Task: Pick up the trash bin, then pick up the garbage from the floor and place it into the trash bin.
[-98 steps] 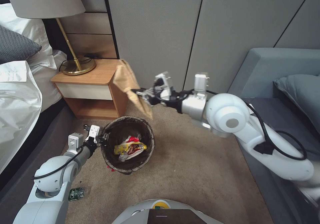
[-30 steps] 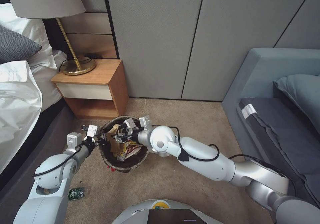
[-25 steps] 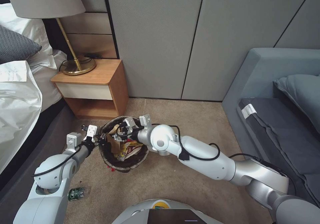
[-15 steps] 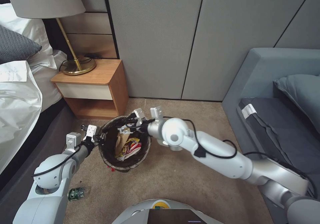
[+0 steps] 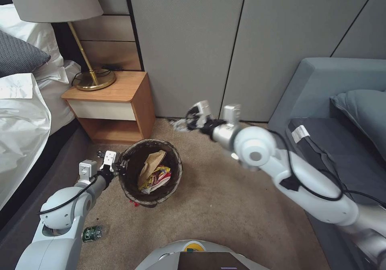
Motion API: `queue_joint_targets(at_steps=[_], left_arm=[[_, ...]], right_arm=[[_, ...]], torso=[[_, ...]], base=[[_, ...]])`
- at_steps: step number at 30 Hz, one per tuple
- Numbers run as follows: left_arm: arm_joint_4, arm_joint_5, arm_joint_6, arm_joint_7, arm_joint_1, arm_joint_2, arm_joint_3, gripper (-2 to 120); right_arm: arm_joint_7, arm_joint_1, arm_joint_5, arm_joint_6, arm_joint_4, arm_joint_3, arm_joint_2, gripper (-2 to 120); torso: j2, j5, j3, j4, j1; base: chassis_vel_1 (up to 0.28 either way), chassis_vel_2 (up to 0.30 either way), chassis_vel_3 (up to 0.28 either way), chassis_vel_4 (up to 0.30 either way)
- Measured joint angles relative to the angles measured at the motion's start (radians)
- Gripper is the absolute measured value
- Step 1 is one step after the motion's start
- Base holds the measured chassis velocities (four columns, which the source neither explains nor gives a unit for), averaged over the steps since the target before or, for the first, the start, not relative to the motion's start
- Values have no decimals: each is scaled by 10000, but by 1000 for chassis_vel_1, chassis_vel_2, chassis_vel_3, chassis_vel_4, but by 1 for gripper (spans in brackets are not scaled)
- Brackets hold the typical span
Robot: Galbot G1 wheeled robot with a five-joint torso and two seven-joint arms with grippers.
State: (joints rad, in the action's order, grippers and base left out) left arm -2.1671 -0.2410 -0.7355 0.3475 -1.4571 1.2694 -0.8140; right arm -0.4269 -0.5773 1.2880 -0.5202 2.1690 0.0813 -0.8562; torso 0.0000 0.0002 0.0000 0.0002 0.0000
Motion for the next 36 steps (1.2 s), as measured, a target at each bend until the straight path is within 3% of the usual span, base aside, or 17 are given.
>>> queue_joint_targets(at_steps=[2,3,5,6,9,13,16,17,20,24,29,36], left_arm=[[-196,-3,0,-18,-66,19,-42,0],[-196,-3,0,-18,-66,19,-42,0],[-375,-14,0,-23,-169,3,-116,0],[-375,-14,0,-23,-169,3,-116,0],[-730,-103,-1,-30,-307,-83,-206,0],[-912,-145,0,-29,-347,-93,-206,0],[-1327,-184,0,-24,-463,-81,-156,0],[-1327,-184,0,-24,-463,-81,-156,0],[-1788,-186,0,-15,-615,-18,-103,0],[-2261,-188,0,-29,-725,11,-73,0],[-2963,-508,1,44,-879,-101,-15,0],[-3256,-704,1,37,-970,-118,109,0]], right_arm=[[316,-1130,-725,54,181,-1408,78,100],[316,-1130,-725,54,181,-1408,78,100],[602,-2600,-1496,83,416,-2971,-2,100],[602,-2600,-1496,83,416,-2971,-2,100],[1495,-5172,-3288,369,1008,-5602,-526,100],[1836,-6162,-3870,521,1276,-6308,-832,100],[2582,-8229,-5395,1017,1781,-7567,-1880,100],[2582,-8229,-5395,1017,1781,-7567,-1880,100],[2992,-9254,-6583,1557,1905,-8073,-3021,100],[3367,-9774,-7520,2083,1886,-8278,-3757,100],[3591,-10216,-7957,2483,1776,-8273,-4243,100],[3601,-10283,-8145,2645,1674,-7991,-4504,100]], torso=[[0,0,0,-3,0],[0,0,0,-3,0],[0,2,0,-3,0],[0,2,0,-3,0],[1,0,-1,-4,0],[1,1,-1,-4,0],[1,-1,-1,-5,-1],[1,-1,-1,-5,-1],[2,-1,-2,-2,-1],[2,-3,-1,-3,-1],[1,-3,-1,-3,-1],[1,-3,0,-1,-1]], base=[[0,0,0,0],[0,0,0,0],[0,0,0,0],[0,0,0,0],[0,0,0,0],[0,0,0,0],[0,0,0,0],[0,0,0,0],[0,0,0,0],[0,0,0,0],[0,0,0,0],[0,0,0,0]])
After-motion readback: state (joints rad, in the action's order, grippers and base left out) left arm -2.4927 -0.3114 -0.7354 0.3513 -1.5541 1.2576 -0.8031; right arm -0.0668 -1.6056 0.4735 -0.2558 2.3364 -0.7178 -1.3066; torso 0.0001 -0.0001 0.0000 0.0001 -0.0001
